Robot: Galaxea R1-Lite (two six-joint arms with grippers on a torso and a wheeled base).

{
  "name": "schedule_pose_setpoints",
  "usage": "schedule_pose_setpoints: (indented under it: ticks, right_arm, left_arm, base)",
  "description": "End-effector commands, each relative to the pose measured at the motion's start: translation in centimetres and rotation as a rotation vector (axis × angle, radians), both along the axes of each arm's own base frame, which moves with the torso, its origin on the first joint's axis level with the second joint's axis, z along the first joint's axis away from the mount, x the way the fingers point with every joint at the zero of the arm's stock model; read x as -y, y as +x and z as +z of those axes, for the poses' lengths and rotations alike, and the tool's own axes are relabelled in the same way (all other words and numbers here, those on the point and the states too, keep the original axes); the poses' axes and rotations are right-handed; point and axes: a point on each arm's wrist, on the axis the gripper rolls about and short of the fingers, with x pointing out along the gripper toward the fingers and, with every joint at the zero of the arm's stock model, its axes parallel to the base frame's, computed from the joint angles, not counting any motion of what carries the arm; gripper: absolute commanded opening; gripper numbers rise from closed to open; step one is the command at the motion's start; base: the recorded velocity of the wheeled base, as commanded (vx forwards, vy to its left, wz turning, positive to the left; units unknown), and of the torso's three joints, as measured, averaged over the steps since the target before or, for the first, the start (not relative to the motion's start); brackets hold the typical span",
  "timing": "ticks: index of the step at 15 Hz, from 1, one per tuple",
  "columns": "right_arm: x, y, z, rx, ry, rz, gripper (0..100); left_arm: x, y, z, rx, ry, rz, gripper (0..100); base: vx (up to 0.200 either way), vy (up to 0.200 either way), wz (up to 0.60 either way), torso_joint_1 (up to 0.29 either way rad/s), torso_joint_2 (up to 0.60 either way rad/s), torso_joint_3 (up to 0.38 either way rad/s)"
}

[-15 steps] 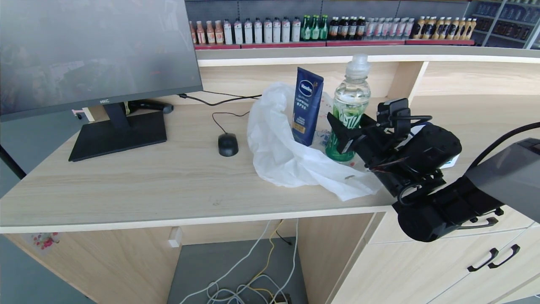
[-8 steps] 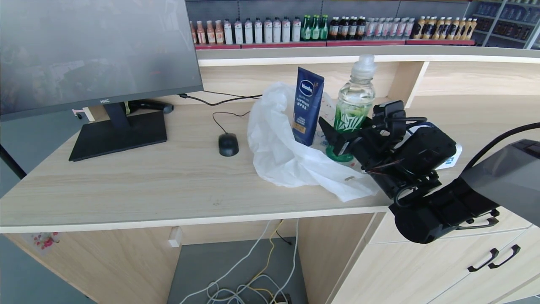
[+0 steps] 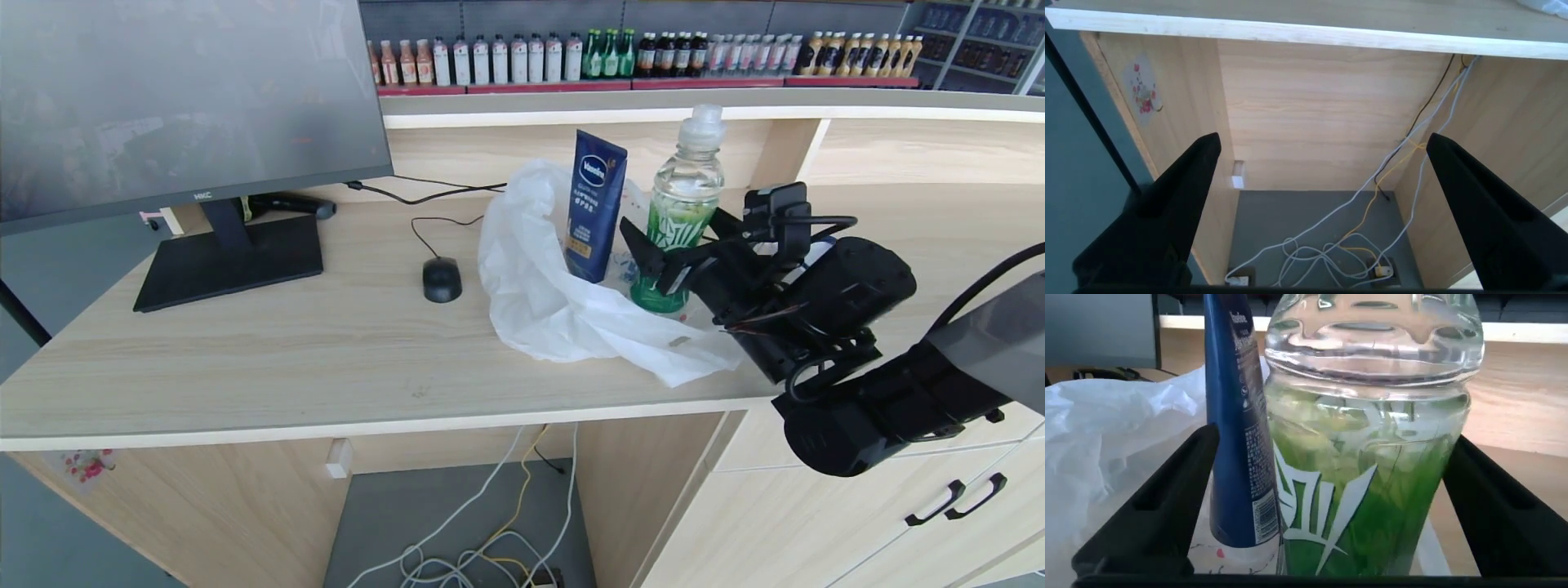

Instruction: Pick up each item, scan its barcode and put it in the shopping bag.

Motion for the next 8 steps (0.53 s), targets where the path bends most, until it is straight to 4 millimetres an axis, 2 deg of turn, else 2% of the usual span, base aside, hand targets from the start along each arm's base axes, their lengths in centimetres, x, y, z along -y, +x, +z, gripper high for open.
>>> schedule_pose_setpoints:
  ticks: [1,4,6,7,8]
  right_arm:
    - [0.8,-1.7,1.8,0.030,0.016,-0.001,100]
    - [1.8,-4.2,2.5,0.019,0.014,0.002,100]
    - [3.4,-7.5,2.9,0.000,0.005,-0.006,100]
    - [3.7,-8.0,3.0,-0.003,0.004,-0.010,100]
    - [4.5,-9.5,3.1,-0.008,0.001,-0.018,100]
  left_arm:
    - [0.0,0.0,0.0,0.000,-0.001,0.000,100]
    - [0.0,0.0,0.0,0.000,-0.001,0.000,100]
    - [0.0,0.0,0.0,0.000,-0.001,0.000,100]
    - [0.0,0.0,0.0,0.000,-0.001,0.000,100]
    - [0.0,0.0,0.0,0.000,-0.001,0.000,100]
  base:
    - [0.000,0.000,0.00,0.000,0.00,0.000]
    - [0.000,0.000,0.00,0.000,0.00,0.000]
    - [0.000,0.000,0.00,0.000,0.00,0.000]
    - [0.000,0.000,0.00,0.000,0.00,0.000]
    - [0.000,0.000,0.00,0.000,0.00,0.000]
